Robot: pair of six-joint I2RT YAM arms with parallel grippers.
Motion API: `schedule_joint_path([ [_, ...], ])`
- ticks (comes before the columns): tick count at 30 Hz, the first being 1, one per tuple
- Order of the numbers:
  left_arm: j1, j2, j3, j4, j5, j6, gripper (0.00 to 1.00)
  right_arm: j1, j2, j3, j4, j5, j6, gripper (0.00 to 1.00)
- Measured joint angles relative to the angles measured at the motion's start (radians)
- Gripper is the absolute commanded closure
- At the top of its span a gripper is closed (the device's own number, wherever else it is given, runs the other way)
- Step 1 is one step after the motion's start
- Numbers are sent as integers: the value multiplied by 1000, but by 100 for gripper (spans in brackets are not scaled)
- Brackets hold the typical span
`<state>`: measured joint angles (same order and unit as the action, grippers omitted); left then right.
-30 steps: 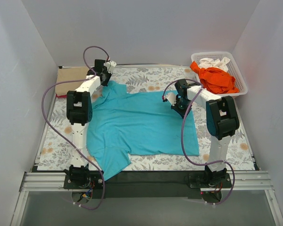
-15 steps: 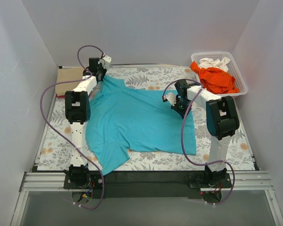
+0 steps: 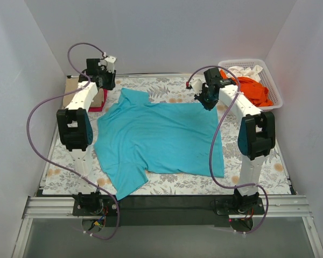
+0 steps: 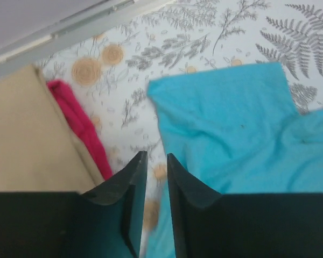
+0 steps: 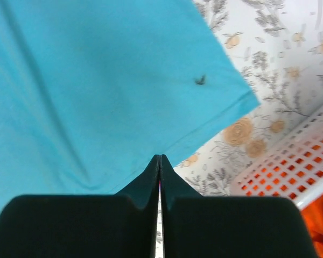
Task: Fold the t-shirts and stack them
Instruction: Flatten the tshirt out
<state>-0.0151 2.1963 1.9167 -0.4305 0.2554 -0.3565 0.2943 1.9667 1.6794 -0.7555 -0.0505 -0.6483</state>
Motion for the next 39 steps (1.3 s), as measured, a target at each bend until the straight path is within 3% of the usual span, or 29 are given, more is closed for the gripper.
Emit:
schedule_joint_path([
  [5, 90, -162, -181, -64, 21, -21, 86, -9, 54, 52, 42, 44, 23, 99],
  [10, 171, -170, -312, -99, -12, -30, 87, -13, 145, 58, 79, 101, 36, 99],
  [29, 168, -150, -488, -83, 34, -57, 91, -27, 267, 71, 167, 236, -13, 99],
  [39, 206, -244, -640, 14, -19, -22, 93, -33, 266, 51, 203, 254, -61, 99],
])
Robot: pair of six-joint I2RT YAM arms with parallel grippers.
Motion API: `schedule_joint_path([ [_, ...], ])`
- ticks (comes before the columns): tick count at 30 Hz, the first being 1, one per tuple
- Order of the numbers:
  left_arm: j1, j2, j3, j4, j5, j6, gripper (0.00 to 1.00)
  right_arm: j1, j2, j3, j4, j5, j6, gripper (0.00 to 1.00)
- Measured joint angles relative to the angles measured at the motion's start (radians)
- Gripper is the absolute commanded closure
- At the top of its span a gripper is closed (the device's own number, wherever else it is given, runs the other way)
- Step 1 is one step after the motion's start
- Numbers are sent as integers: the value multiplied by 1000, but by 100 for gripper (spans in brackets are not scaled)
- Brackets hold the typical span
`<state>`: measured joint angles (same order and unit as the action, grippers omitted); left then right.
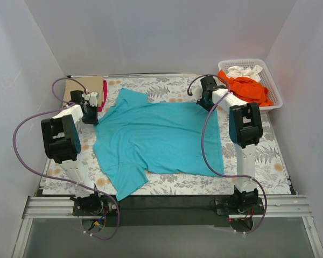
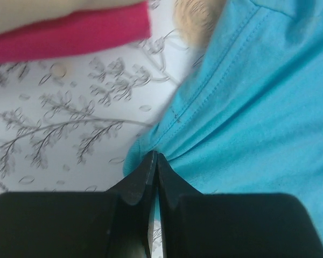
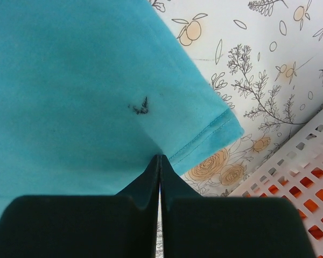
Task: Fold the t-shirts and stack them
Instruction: Flatten the tshirt out, then fold the tshirt
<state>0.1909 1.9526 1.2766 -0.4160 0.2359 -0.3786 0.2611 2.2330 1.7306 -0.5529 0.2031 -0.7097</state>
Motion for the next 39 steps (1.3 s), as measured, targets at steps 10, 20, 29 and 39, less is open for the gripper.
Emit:
schedule_joint_path([
  [10, 42, -10, 76, -169, 84, 65, 71, 0, -62, -49, -3, -111, -7, 79],
  [20, -102, 33, 436, -185, 191, -10, 54, 0, -164, 24, -11, -164, 40, 70],
  [29, -129, 370, 706, -105, 126, -84, 45, -19, -66, 98, -13, -135, 65, 59],
  [39, -166, 465, 755, -32, 80, -126, 40, -55, 58, 139, 8, -62, 104, 35],
])
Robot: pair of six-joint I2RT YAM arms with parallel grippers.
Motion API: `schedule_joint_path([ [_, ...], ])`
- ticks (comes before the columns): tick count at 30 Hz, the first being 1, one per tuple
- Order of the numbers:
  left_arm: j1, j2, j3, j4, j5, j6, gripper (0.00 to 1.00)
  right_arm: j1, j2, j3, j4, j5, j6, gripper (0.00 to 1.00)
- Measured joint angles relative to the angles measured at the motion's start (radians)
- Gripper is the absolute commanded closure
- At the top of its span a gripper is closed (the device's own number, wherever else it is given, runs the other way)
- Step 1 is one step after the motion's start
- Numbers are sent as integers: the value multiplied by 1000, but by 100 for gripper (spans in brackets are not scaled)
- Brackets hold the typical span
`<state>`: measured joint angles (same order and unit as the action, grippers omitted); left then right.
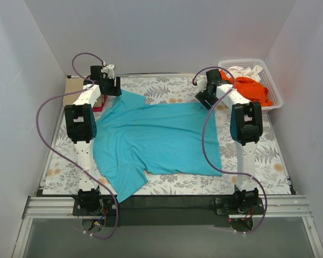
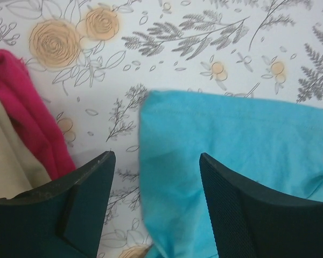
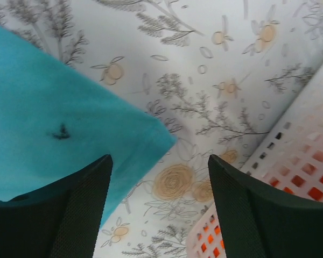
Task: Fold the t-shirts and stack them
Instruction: Fold the tshirt
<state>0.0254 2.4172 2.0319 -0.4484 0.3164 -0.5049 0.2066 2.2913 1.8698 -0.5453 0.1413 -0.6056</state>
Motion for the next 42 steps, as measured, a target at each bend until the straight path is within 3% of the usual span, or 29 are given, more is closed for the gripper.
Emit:
schedule_joint_path([
  [3, -16, 2, 4, 28, -9, -9, 39, -10, 8, 13, 13, 3, 0, 46],
  [12, -69, 83, 46, 74, -59, 2, 43, -17, 20, 13, 16, -40, -3, 64],
  [15, -79, 86, 46, 74, -77, 14, 48, -17, 23, 13, 15, -48, -8, 73],
  [16, -80, 89, 47, 77, -85, 20, 52, -16, 25, 13, 15, -49, -10, 81],
  [18, -80, 99, 61, 84, -98, 27, 66, -16, 30, 14, 15, -55, -17, 89],
  [19, -80, 108, 70, 89, -101, 34, 72, -15, 34, 20, 13, -57, -20, 98],
  [20, -80, 116, 82, 93, -105, 36, 82, -15, 40, 27, 12, -58, -25, 99],
  [24, -80, 154, 142, 97, -113, 38, 100, -16, 59, 61, 5, -58, -27, 99],
  [30, -80, 202, 225, 91, -114, 40, 100, -16, 76, 98, -7, -54, -33, 99],
  [42, -80, 124, 167, 164, -26, 39, 100, -16, 61, 140, -28, -66, -34, 99],
])
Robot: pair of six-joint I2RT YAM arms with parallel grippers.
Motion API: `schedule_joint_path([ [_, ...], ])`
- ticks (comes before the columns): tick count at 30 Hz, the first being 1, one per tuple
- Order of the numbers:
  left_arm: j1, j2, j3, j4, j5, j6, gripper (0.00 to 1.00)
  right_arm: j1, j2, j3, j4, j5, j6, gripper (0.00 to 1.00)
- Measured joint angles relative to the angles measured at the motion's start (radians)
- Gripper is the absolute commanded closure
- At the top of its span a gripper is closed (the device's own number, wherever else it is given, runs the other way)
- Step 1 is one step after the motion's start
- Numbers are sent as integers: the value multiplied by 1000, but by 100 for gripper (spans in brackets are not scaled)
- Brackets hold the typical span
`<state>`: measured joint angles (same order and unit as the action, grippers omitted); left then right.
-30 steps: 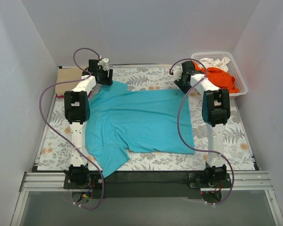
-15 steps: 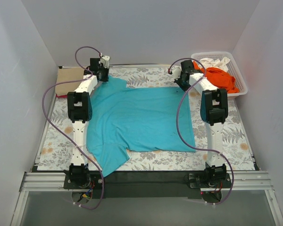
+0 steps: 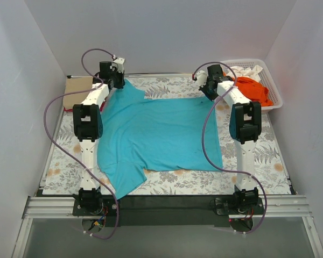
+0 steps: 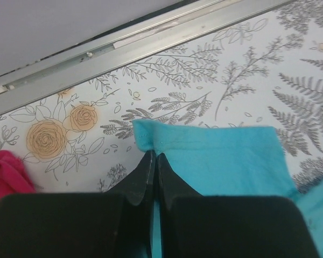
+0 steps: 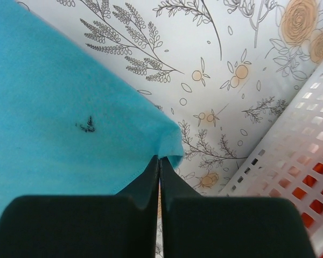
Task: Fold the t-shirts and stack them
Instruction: Fold the tshirt
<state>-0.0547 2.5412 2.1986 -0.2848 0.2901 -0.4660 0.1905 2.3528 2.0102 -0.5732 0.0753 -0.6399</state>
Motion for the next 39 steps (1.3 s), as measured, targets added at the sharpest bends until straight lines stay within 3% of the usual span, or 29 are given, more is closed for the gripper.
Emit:
schedule_joint_path([
  [11, 7, -422, -398, 31, 82, 71, 100, 0, -169, -116, 0, -75, -47, 99],
  [27, 27, -830, -897, -30, 177, 151, 100, -1, -305, -369, 1, -157, -127, 99],
  [39, 29, -956, -1171, -56, 151, 179, 100, -27, -319, -464, 0, -169, -207, 99],
])
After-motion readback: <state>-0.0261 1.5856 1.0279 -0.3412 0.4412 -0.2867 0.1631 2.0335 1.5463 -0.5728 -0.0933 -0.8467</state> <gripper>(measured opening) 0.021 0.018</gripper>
